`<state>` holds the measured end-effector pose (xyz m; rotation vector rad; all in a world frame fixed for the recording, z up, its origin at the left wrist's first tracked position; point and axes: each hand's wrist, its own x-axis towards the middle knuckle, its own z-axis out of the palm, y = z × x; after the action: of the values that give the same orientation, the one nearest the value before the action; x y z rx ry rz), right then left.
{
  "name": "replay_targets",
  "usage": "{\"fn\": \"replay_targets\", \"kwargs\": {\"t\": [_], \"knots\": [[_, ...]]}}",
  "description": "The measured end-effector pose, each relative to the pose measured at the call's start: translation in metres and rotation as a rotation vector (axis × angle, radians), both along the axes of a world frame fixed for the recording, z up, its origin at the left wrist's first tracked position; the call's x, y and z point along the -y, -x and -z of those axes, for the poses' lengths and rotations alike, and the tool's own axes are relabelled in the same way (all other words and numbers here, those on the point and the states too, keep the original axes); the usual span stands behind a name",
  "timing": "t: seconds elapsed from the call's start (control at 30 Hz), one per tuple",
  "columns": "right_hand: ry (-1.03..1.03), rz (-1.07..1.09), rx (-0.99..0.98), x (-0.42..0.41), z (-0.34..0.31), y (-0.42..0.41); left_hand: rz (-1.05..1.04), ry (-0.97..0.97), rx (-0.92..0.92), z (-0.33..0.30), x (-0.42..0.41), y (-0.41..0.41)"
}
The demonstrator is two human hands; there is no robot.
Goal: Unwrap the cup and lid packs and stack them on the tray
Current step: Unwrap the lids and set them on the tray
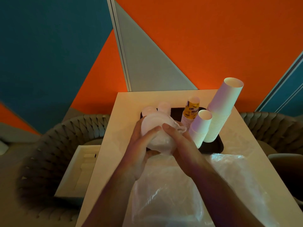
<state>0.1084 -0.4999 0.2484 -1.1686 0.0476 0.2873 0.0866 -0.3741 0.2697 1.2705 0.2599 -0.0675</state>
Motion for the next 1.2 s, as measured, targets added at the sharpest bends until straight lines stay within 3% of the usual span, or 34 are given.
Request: {"fn": "replay_targets", "kwargs": {"t": [0.13,0.37,0.5,0.63,0.73,0.9,1.13,1.2], "knots": [[0.104,0.1,0.065,0.008,0.001,0.002,-0.073,0.203,-0.052,0.002,-0.005,-0.002],[0.339,0.112,0.206,0.015,0.012,0.001,-0.071,0.328,-0.039,0.004,-0.008,-0.001],[0.24,0.024,0.282,0.022,0.01,0.005,-0.128,0.257,-0.01,0.005,-0.011,-0.002],[0.311,-0.061,0.43,0.018,0.006,0.003,-0.139,0.27,-0.028,0.008,-0.004,0.0],[0.249,0.052,0.374,0.023,0.013,-0.001,-0.095,0.354,-0.025,0.005,-0.004,0.001],[0.48,0.045,0.294,0.036,0.04,-0.005,-0.07,0.548,-0.09,0.006,-0.008,0.0],[0.594,-0.063,0.106,0.044,0.053,-0.012,-0.043,0.408,-0.133,0.013,-0.006,0.007],[0.568,0.036,0.129,0.046,0.046,-0.015,-0.085,0.289,-0.121,0.016,-0.005,0.007]]}}
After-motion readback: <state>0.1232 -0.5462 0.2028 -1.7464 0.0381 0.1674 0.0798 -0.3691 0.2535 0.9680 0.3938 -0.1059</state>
